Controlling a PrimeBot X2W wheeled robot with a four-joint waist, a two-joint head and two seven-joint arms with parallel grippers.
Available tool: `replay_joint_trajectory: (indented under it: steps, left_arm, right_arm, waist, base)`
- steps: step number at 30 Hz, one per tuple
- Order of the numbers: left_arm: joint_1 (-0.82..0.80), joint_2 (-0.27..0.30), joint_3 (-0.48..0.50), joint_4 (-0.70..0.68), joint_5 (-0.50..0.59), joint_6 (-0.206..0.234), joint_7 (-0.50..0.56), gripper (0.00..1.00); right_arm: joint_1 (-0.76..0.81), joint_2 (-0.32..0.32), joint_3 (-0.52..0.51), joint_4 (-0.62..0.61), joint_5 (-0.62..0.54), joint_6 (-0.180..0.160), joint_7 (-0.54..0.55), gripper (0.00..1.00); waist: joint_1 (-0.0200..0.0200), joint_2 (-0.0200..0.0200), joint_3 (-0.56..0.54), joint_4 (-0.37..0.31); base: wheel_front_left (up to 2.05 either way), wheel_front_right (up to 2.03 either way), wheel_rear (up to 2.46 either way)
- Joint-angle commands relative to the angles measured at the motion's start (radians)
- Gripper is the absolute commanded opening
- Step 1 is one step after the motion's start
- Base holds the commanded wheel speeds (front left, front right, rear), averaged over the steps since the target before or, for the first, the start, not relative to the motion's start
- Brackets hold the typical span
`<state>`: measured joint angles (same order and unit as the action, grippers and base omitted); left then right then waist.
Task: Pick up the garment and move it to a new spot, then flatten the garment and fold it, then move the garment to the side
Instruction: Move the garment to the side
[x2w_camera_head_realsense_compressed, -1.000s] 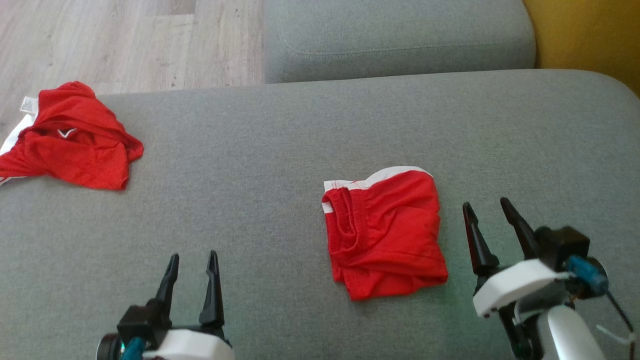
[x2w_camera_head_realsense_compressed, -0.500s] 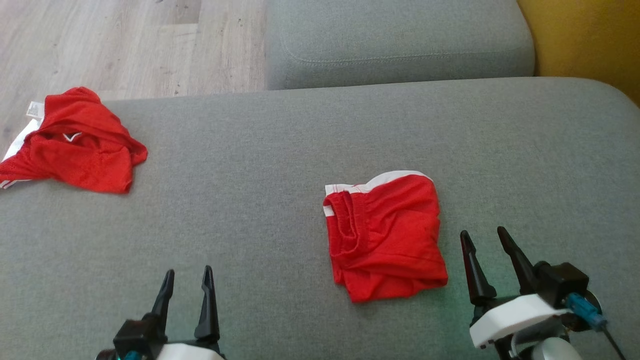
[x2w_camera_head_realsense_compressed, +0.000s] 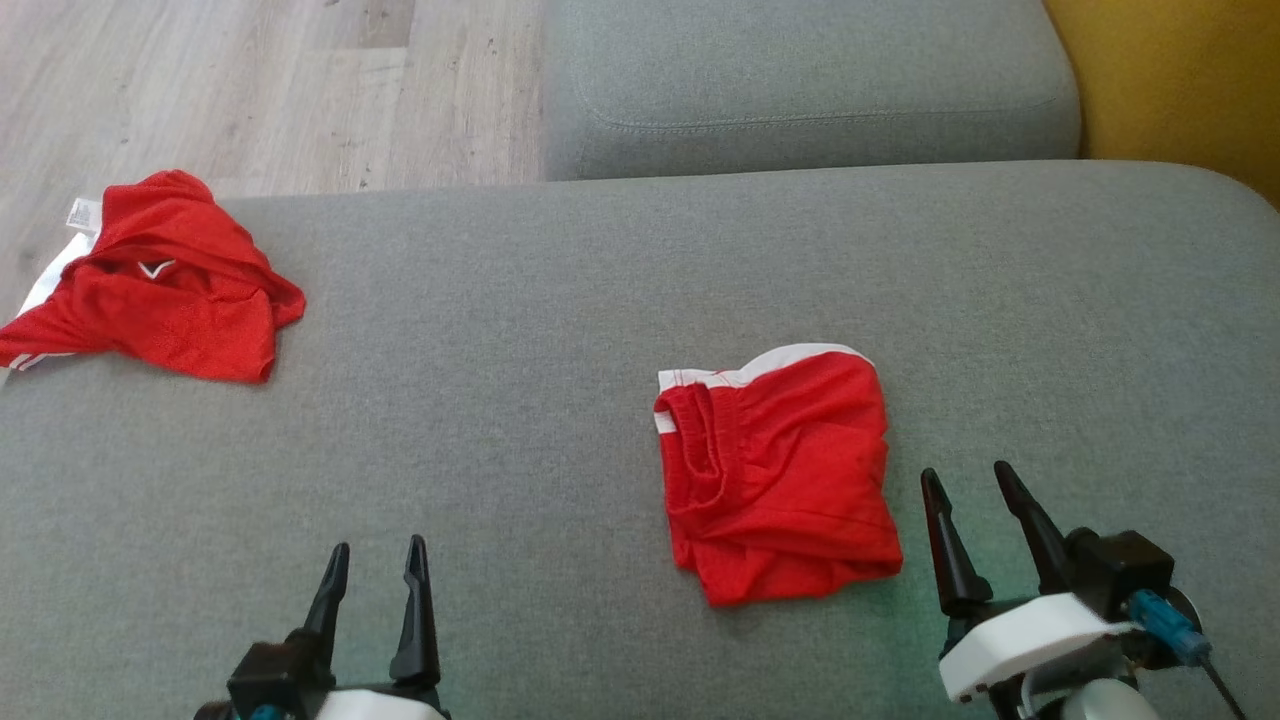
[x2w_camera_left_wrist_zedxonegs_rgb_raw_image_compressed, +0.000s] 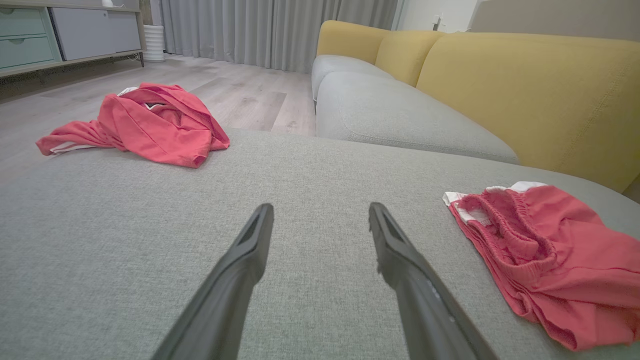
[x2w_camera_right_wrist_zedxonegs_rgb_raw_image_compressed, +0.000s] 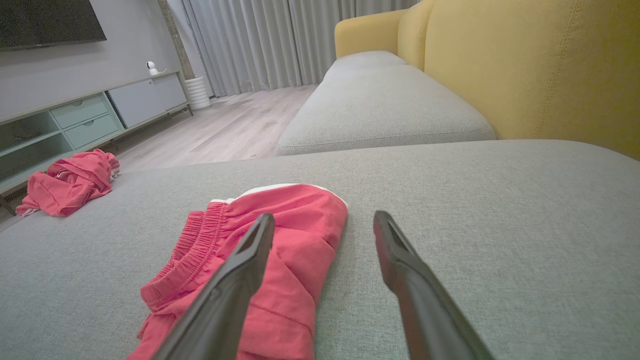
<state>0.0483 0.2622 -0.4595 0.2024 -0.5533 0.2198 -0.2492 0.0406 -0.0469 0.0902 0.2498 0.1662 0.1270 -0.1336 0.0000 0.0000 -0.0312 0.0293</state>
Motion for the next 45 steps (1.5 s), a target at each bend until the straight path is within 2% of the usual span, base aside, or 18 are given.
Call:
replay_joint_trajectory:
  steps: [1, 6, 8, 16, 17, 22, 27, 30, 31, 32, 34, 35, 38, 45]
  left_arm:
    - [-0.033, 0.01, 0.035, -0.03, 0.007, 0.003, -0.012, 1.0]
    - [-0.035, 0.011, 0.033, -0.033, 0.008, 0.004, -0.012, 1.0]
    - [-0.044, 0.013, 0.029, -0.039, 0.012, 0.005, -0.01, 1.0]
    - [-0.079, 0.007, 0.018, -0.05, 0.026, 0.007, -0.008, 1.0]
    - [-0.079, 0.007, 0.018, -0.05, 0.026, 0.007, -0.008, 1.0]
    - [-0.099, -0.01, 0.006, -0.039, 0.037, 0.004, -0.009, 1.0]
    - [-0.123, -0.023, -0.004, -0.023, 0.048, -0.01, -0.01, 1.0]
    - [-0.134, -0.031, -0.007, -0.021, 0.056, -0.013, -0.011, 1.0]
    - [-0.137, -0.032, -0.007, -0.021, 0.058, -0.013, -0.011, 1.0]
    - [-0.141, -0.033, -0.006, -0.021, 0.061, -0.013, -0.011, 1.0]
    - [-0.15, -0.032, -0.007, -0.02, 0.066, -0.016, -0.011, 1.0]
    - [-0.155, -0.032, -0.008, -0.02, 0.069, -0.018, -0.012, 1.0]
    - [-0.174, -0.031, -0.017, -0.021, 0.081, -0.027, -0.012, 1.0]
    - [-0.239, -0.031, -0.031, -0.024, 0.105, -0.04, -0.012, 1.0]
  right_arm:
    - [-0.044, -0.003, 0.02, -0.028, -0.005, 0.004, -0.012, 1.0]
    - [-0.055, -0.003, 0.008, -0.02, 0.038, 0.004, 0.02, 1.0]
    - [-0.092, -0.003, -0.01, -0.032, 0.063, 0.004, 0.075, 1.0]
    - [-0.231, -0.003, -0.08, -0.018, 0.011, 0.004, 0.283, 1.0]
    - [-0.231, -0.003, -0.08, -0.018, 0.011, 0.004, 0.283, 1.0]
    - [-0.282, -0.003, -0.097, 0.06, 0.013, 0.004, 0.392, 1.0]
    - [-0.31, -0.003, -0.123, 0.143, -0.022, 0.004, 0.449, 1.0]
    - [-0.328, -0.003, -0.128, 0.192, 0.003, 0.004, 0.468, 1.0]
    - [-0.335, -0.003, -0.127, 0.204, 0.012, 0.004, 0.471, 0.89]
    - [-0.344, -0.003, -0.125, 0.214, 0.017, 0.004, 0.471, 0.54]
    - [-0.36, -0.003, -0.118, 0.233, 0.02, 0.004, 0.47, 0.28]
    - [-0.368, -0.003, -0.112, 0.241, 0.02, 0.004, 0.47, 0.0]
    - [-0.397, -0.004, -0.103, 0.257, 0.03, 0.004, 0.459, 0.0]
    - [-0.486, -0.062, -0.113, 0.254, 0.017, 0.004, 0.408, 0.0]
  waist:
    - [0.0, 0.0, 0.0, 0.0]
    - [0.0, 0.0, 0.007, 0.004]
    - [0.0, 0.0, 0.019, 0.011]
    - [0.0, 0.0, 0.082, 0.06]
    - [0.0, 0.0, 0.082, 0.06]
    - [0.0, 0.0, 0.116, 0.102]
    - [0.0, 0.0, 0.143, 0.137]
    - [0.0, 0.0, 0.158, 0.148]
    - [0.0, 0.0, 0.164, 0.149]
    - [0.0, 0.0, 0.17, 0.148]
    - [0.0, 0.0, 0.181, 0.143]
    - [0.0, 0.0, 0.186, 0.138]
    - [0.0, 0.0, 0.204, 0.118]
    - [0.0, 0.0, 0.267, -0.011]
  base:
    - [0.0, 0.0, 0.0]
    - [0.0, 0.0, 0.0]
    - [0.0, 0.0, 0.0]
    - [0.0, 0.0, 0.0]
    - [0.0, 0.0, 0.0]
    - [0.0, 0.0, 0.0]
    - [0.0, 0.0, 0.0]
    - [0.0, 0.0, 0.0]
    - [0.0, 0.0, 0.0]
    - [0.0, 0.0, 0.0]
    - [0.0, 0.0, 0.0]
    - [0.0, 0.0, 0.0]
    - [0.0, 0.0, 0.0]
    - [0.0, 0.0, 0.0]
